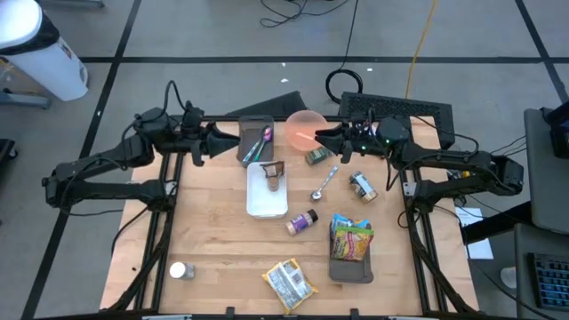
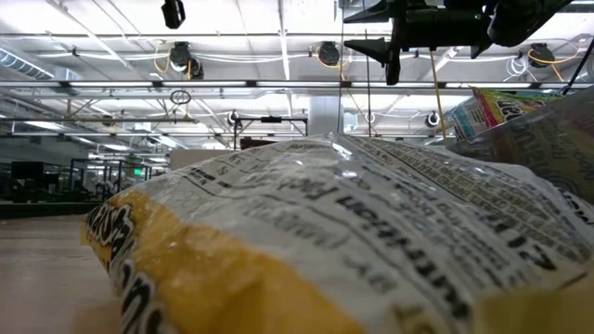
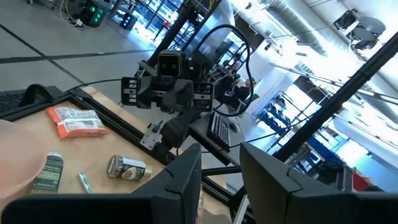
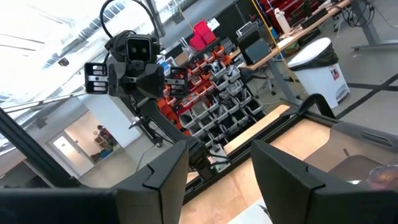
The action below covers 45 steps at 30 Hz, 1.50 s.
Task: Pick & Place Food Item
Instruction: Put the white seasoning bottle into the white bin
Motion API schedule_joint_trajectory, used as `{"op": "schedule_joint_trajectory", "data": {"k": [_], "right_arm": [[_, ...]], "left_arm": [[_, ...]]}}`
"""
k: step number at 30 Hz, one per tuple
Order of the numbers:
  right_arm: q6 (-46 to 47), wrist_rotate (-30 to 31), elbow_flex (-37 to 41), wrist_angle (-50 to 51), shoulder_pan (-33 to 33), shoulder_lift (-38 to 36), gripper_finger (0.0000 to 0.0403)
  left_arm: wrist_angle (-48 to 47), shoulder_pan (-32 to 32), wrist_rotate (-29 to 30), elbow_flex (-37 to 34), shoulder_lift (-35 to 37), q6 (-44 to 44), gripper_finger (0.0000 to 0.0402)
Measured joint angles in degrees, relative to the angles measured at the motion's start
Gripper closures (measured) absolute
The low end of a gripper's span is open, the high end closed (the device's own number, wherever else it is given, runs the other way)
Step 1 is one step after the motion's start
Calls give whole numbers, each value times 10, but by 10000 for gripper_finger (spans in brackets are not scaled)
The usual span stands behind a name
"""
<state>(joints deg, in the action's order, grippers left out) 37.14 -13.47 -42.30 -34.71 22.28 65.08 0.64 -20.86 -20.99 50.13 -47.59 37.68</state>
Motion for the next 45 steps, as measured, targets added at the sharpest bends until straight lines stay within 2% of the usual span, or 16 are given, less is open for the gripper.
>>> {"op": "schedule_joint_trajectory", "data": {"k": [14, 23, 32, 37, 45], "right_arm": [[22, -2, 0, 15, 0, 0, 234], [2, 0, 0, 17, 0, 0, 234], [85, -3, 0, 17, 0, 0, 234], [63, -17, 0, 14, 0, 0, 234], [40, -17, 0, 14, 0, 0, 234]], "left_arm": [[0, 0, 0, 0, 0, 1, 284], [0, 0, 0, 0, 0, 1, 284], [0, 0, 0, 0, 0, 1, 284], [0, 0, 1, 0, 0, -1, 284], [0, 0, 21, 0, 0, -101, 284]]}}
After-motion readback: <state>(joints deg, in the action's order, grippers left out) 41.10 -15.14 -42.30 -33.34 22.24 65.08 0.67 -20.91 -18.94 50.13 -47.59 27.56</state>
